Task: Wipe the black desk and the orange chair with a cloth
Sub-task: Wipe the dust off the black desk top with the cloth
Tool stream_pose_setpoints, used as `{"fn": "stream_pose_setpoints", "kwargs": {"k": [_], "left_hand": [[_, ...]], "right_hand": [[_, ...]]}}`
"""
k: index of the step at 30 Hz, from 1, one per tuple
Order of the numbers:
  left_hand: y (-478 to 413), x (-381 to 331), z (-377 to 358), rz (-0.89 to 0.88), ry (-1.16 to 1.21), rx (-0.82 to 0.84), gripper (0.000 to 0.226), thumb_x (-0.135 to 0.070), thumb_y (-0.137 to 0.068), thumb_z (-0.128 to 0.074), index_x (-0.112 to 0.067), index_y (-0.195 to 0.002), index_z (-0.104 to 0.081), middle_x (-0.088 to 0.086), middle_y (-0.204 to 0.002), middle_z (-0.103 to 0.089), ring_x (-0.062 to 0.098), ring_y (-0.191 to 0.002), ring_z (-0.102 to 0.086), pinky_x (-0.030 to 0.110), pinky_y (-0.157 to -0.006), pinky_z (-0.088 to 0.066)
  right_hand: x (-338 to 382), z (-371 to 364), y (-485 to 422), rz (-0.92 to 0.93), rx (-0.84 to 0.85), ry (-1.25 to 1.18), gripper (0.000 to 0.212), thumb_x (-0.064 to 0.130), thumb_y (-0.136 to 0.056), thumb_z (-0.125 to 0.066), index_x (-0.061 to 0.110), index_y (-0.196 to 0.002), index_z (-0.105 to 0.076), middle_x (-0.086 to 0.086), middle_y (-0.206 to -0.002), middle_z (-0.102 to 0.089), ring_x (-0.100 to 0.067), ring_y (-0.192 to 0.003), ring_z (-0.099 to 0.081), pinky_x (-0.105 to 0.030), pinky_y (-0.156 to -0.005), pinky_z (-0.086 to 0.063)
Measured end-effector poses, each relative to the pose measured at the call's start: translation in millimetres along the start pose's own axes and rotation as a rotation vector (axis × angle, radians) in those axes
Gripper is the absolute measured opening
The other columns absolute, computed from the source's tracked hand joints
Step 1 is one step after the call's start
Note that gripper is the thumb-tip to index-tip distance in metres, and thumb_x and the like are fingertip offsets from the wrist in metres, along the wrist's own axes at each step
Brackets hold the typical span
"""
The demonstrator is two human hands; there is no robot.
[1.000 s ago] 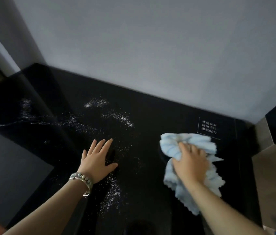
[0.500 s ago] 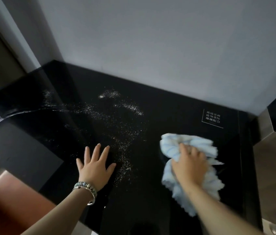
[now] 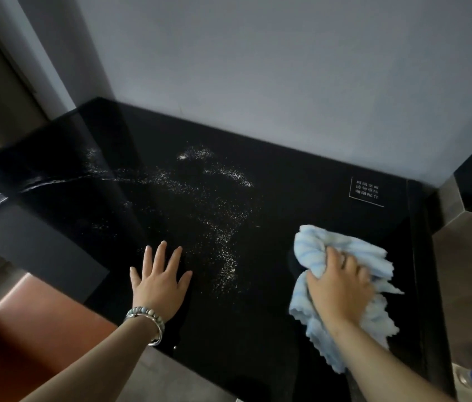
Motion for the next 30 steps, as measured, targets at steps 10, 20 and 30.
{"fn": "stream_pose_setpoints", "kwargs": {"k": [10,20,30], "left_hand": [[-7,61,19,-0.076,0.016,-0.015,0.063,-0.056,-0.094,-0.029,-0.033,-0.149,-0.007,-0.002,-0.158,0.009,0.021,-0.145,0.014,0.051,-0.116,0.004],[-13,104,20,-0.182,0.035,0.198,0.068,-0.048,-0.095,-0.038,-0.031,-0.149,-0.001,-0.003,-0.158,0.009,0.022,-0.143,0.018,0.051,-0.114,0.010],[-6,125,27,-0.382,-0.055,0.230,0.062,-0.046,-0.098,-0.031,-0.030,-0.149,0.000,-0.003,-0.157,0.011,0.018,-0.144,0.017,0.038,-0.116,0.009]], "right_hand": [[87,1,63,0.060,-0.038,-0.134,0.044,0.035,-0.064,-0.059,0.021,-0.105,-0.065,-0.008,-0.109,-0.066,-0.037,-0.092,-0.061,-0.045,-0.071,-0.049],[151,-15,116,-0.139,0.086,-0.012,0.062,0.045,-0.062,-0.062,0.023,-0.120,-0.060,-0.011,-0.125,-0.056,-0.037,-0.105,-0.052,-0.050,-0.078,-0.045],[86,0,101,-0.321,0.124,0.004,0.054,0.042,-0.081,-0.043,0.030,-0.133,-0.038,-0.011,-0.138,-0.045,-0.036,-0.121,-0.044,-0.051,-0.090,-0.042]]}}
Point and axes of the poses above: each hand's wrist, its own y-axis away from the middle knuckle, its own z-axis out of the back of the hand, x = y × z, the point moved 6 cm from there along -y, towards the middle knuckle
